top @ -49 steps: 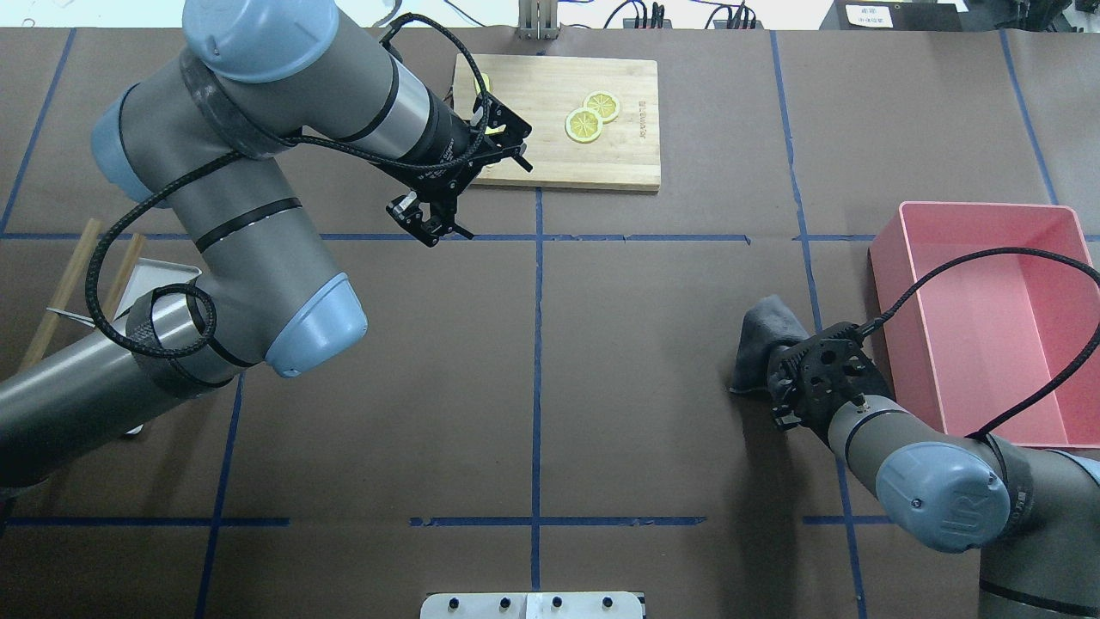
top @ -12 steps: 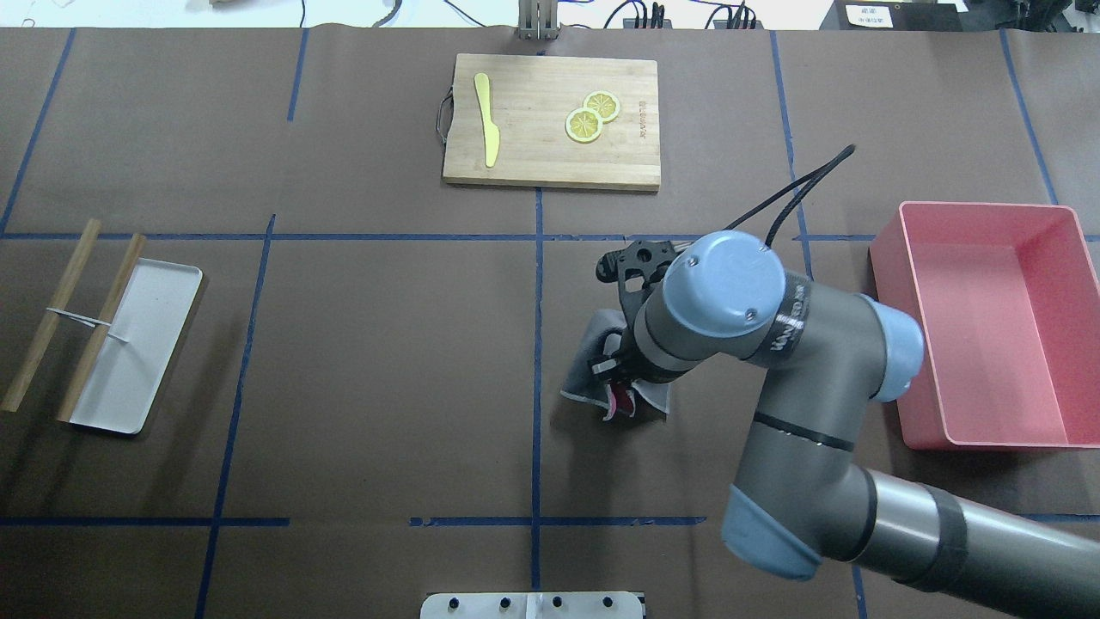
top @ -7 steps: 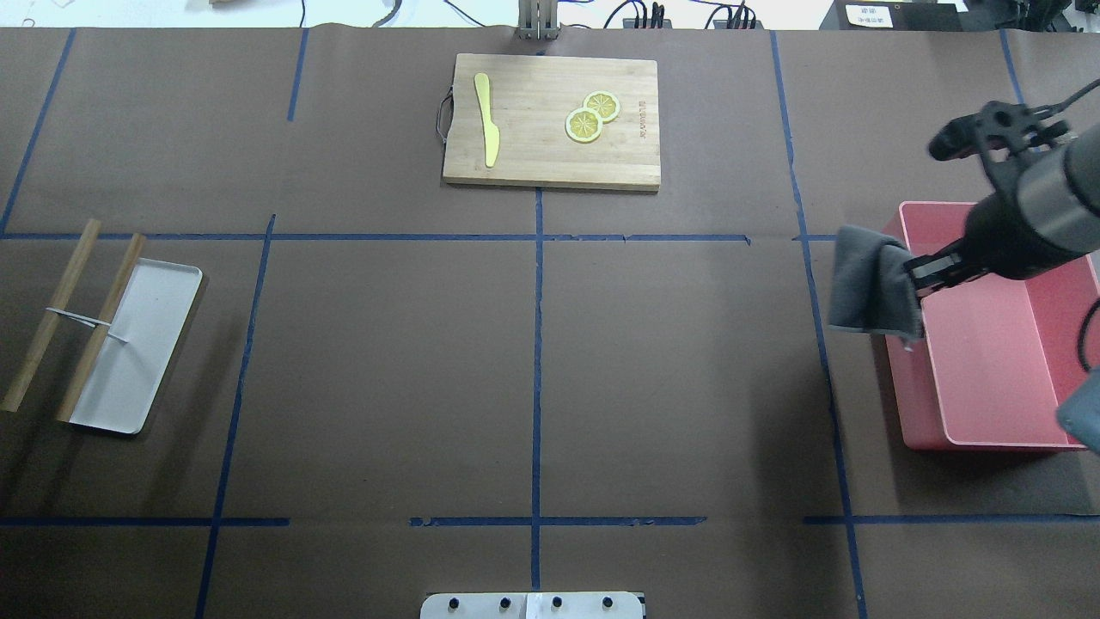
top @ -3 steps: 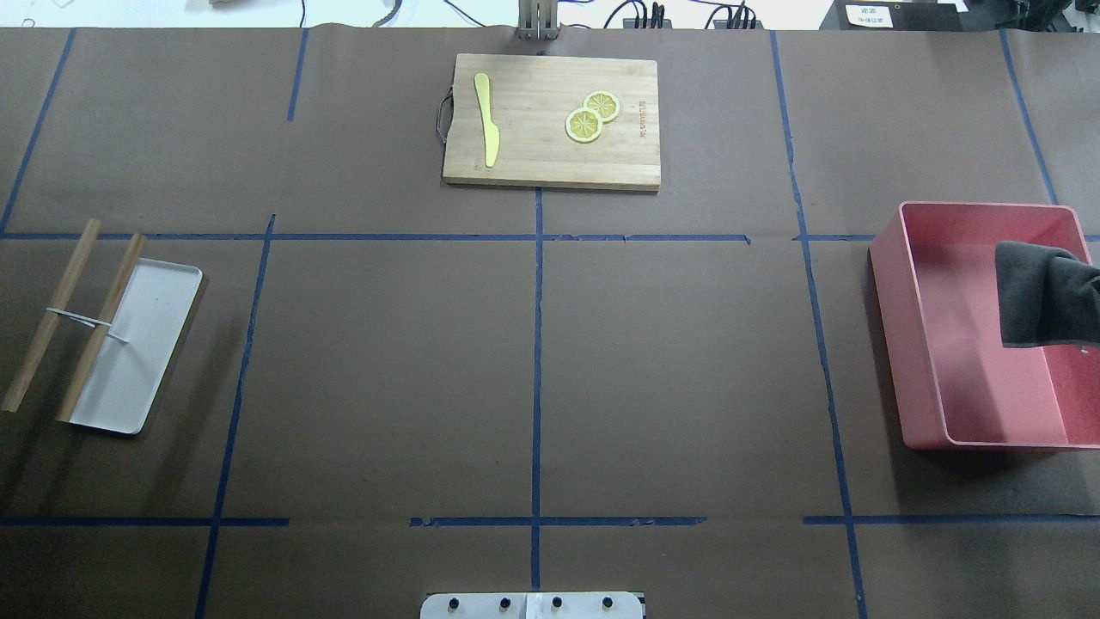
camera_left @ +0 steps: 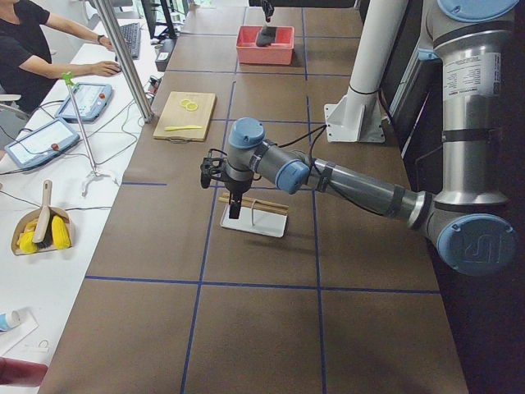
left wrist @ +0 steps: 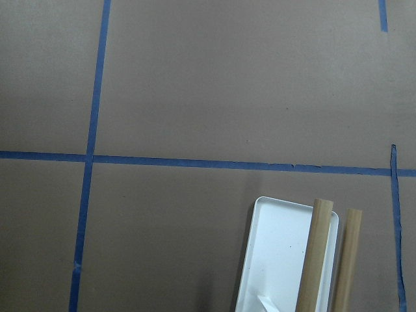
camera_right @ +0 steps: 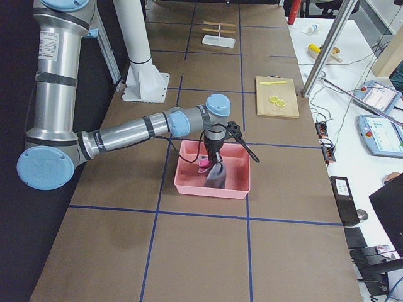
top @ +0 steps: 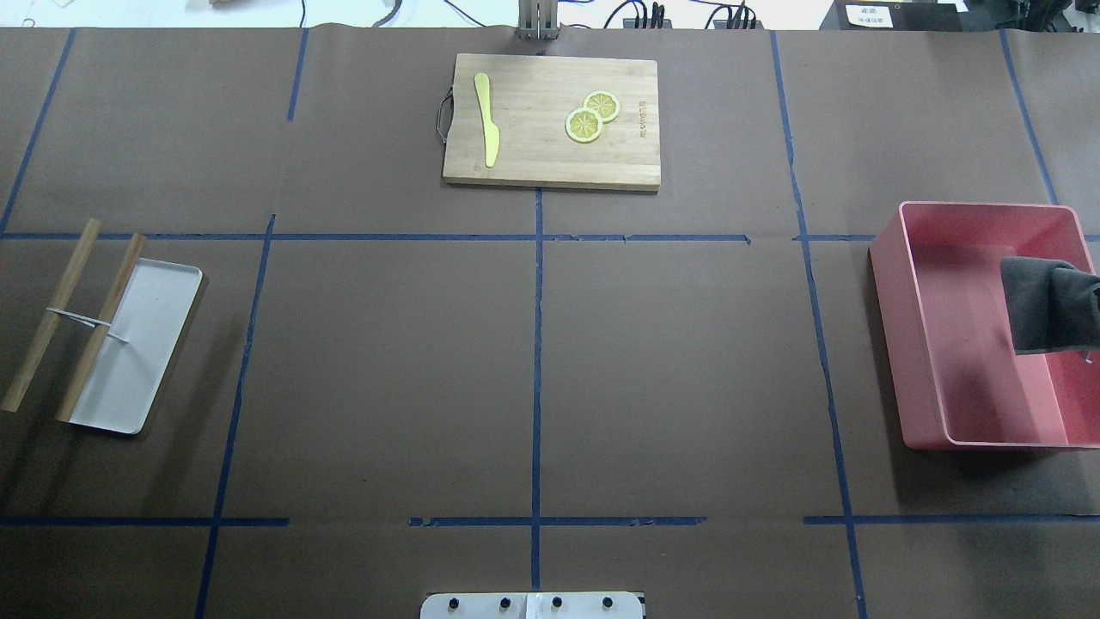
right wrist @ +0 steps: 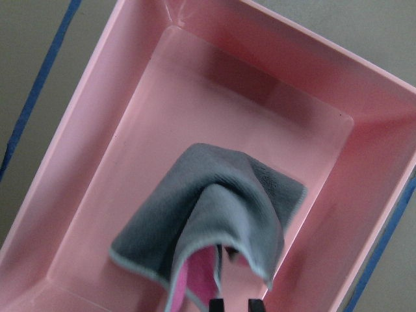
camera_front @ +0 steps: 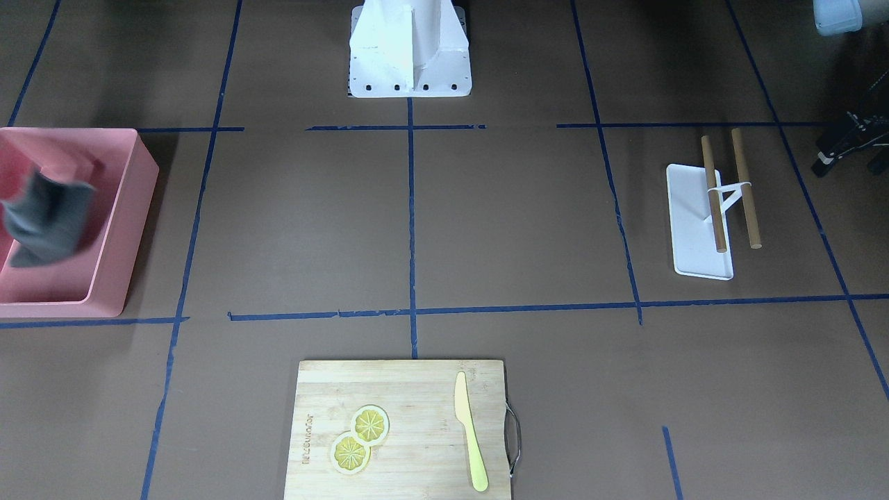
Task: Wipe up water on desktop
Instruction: 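Release the grey cloth into the pink bin and raise the right gripper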
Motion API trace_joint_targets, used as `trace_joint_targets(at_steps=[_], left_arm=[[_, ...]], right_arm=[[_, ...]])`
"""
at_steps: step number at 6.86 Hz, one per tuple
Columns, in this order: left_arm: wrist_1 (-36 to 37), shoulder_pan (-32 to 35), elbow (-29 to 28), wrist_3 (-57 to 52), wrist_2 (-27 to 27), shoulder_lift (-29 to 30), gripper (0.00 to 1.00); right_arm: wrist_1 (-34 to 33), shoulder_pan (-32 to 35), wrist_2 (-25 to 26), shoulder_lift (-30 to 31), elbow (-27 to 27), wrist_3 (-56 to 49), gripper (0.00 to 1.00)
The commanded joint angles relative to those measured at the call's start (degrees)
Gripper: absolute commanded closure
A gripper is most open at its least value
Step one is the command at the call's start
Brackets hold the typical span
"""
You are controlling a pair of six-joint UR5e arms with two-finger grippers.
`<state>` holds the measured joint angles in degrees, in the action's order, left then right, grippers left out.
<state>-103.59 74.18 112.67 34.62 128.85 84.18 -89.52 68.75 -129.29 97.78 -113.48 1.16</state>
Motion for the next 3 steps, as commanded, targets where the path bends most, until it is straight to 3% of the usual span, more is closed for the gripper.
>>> trace_joint_targets(at_steps=[1,3], left_arm=[[0.0,0.1,-0.3,-0.3,1.1,-0.2,0.00],[0.0,1.0,-0.3,-7.0,1.1,-3.6,0.00]], right_arm=[[1.2,-0.5,0.3,-0.1,1.2,0.1,0.00],[0.3,2.8,-0.3,-0.1,1.9,-0.8,0.00]])
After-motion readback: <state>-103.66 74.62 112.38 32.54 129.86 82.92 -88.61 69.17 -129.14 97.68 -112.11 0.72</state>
